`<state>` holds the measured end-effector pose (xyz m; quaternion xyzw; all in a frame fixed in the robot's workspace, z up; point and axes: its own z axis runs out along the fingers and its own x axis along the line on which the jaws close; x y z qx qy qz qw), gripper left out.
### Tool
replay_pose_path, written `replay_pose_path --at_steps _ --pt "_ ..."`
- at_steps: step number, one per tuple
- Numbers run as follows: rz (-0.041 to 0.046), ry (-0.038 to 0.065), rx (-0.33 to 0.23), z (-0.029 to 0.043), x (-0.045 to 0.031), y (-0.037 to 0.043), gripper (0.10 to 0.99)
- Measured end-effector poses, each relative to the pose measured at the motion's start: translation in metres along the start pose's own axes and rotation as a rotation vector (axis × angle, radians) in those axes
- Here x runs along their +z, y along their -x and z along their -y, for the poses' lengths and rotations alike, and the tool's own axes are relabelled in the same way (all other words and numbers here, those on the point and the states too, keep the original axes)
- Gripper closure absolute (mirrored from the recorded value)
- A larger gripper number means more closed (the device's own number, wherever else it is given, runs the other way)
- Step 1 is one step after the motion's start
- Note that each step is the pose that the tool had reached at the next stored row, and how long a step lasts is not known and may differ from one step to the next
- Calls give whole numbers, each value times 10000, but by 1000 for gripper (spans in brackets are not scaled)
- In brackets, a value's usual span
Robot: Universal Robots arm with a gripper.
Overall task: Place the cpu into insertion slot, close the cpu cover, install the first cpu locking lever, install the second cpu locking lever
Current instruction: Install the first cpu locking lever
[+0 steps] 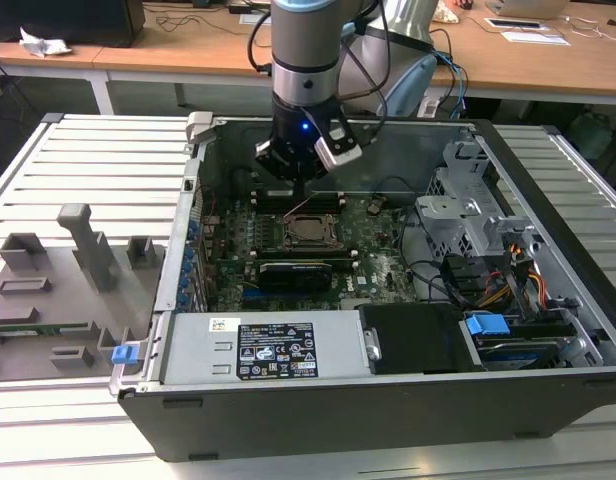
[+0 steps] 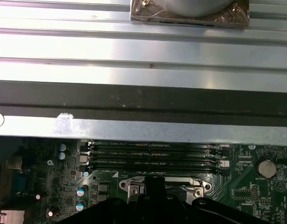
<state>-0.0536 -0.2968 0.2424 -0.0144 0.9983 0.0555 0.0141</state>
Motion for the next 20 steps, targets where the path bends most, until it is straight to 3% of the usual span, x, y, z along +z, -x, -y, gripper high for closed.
replay_pose_path --at_steps 10,20 --pt "1 0 1 5 33 85 980" --pt "0 -1 1 4 69 98 980"
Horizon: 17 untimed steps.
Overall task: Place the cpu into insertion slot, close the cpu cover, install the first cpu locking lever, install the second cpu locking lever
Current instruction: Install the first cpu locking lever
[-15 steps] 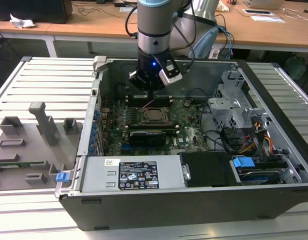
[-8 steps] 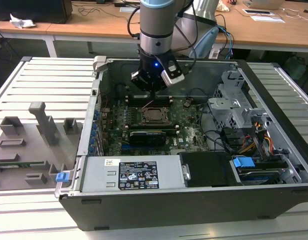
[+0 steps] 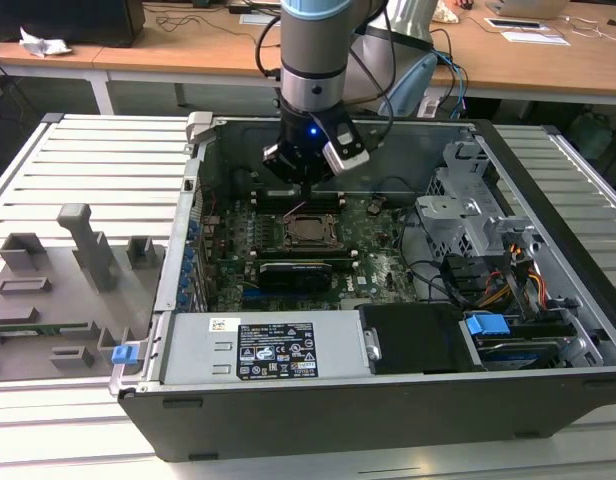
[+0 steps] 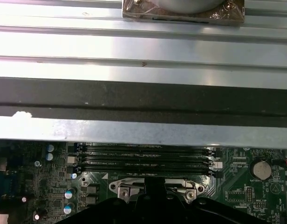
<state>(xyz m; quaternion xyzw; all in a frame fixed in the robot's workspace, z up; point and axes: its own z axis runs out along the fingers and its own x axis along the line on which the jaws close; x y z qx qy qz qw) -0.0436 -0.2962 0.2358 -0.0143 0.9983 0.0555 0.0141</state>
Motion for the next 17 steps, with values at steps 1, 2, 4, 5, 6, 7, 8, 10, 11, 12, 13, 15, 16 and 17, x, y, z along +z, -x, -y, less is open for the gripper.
replay_pose_path --at_steps 1,2,4,5,6,7,8,10,11,12,13,15,16,17 --pt "0 0 0 0 2 1 980" --pt "0 1 0 0 5 2 980" --pt "0 1 0 1 10 6 980" --pt "0 1 0 1 11 7 980" --pt "0 1 0 2 15 9 980" --pt "0 1 0 2 16 10 980" --pt "1 2 0 2 18 11 980" --pt "1 1 1 2 21 13 980" --pt "0 0 1 3 21 12 980" --pt "0 0 0 3 22 13 980" --pt "0 1 0 3 24 13 980" --pt "0 1 0 3 27 15 980" --pt "0 1 -1 3 29 17 980" --pt "0 1 0 4 31 20 980"
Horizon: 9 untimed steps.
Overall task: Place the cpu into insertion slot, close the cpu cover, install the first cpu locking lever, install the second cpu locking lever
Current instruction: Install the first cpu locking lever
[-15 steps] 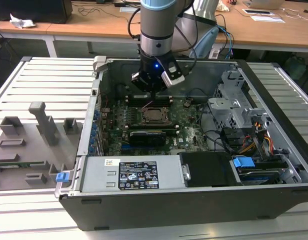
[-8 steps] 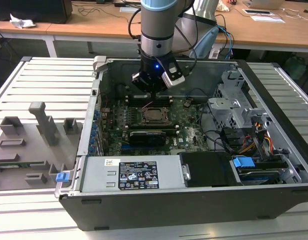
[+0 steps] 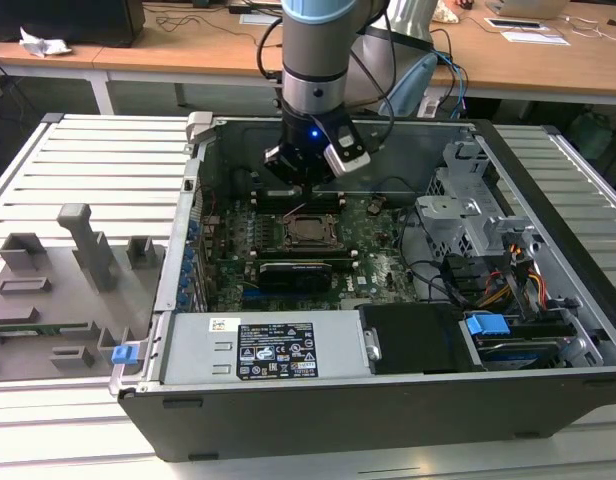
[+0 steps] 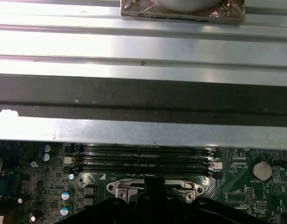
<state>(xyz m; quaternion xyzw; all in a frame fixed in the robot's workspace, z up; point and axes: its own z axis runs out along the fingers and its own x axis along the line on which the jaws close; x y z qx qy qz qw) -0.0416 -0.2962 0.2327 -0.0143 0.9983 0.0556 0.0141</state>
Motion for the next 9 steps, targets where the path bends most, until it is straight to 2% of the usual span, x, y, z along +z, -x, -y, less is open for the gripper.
replay_pose_path --at_steps 9 --pt "1 0 1 2 16 16 980"
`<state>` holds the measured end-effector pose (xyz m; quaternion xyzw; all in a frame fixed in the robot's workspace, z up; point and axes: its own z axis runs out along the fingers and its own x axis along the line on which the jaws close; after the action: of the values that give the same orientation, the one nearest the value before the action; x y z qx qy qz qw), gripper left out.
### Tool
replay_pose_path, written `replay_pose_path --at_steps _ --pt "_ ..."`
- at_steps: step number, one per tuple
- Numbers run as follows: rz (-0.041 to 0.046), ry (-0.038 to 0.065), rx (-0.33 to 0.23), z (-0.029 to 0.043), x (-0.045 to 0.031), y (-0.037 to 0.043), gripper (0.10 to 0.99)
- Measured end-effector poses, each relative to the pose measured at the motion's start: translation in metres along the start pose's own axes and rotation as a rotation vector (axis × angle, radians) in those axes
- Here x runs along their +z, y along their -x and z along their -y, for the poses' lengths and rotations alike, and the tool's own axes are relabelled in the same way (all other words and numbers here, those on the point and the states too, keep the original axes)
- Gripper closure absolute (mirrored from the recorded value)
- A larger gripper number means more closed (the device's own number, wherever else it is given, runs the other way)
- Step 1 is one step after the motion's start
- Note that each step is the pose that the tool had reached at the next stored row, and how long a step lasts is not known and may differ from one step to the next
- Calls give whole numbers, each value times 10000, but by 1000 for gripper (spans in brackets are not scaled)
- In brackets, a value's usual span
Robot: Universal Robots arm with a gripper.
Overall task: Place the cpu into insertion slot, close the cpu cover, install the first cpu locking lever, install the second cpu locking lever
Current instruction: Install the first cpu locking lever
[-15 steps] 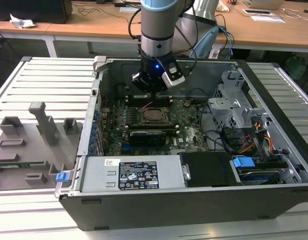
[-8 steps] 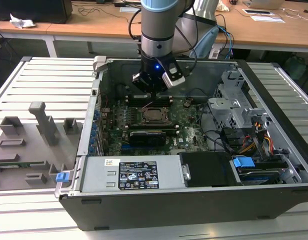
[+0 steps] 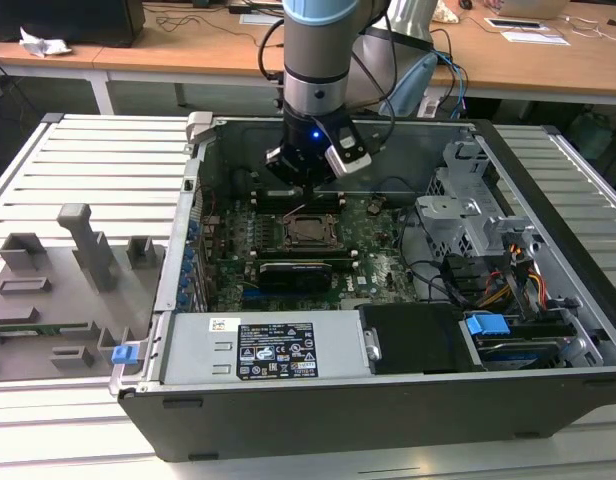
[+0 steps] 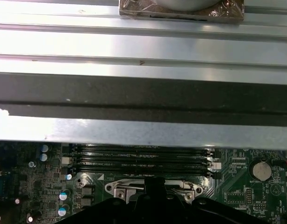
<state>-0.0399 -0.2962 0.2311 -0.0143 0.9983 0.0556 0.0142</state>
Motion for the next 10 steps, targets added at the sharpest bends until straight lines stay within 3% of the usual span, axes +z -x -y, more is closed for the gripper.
replay_pose_path --at_steps 10 --pt "-1 -1 0 4 22 41 980"
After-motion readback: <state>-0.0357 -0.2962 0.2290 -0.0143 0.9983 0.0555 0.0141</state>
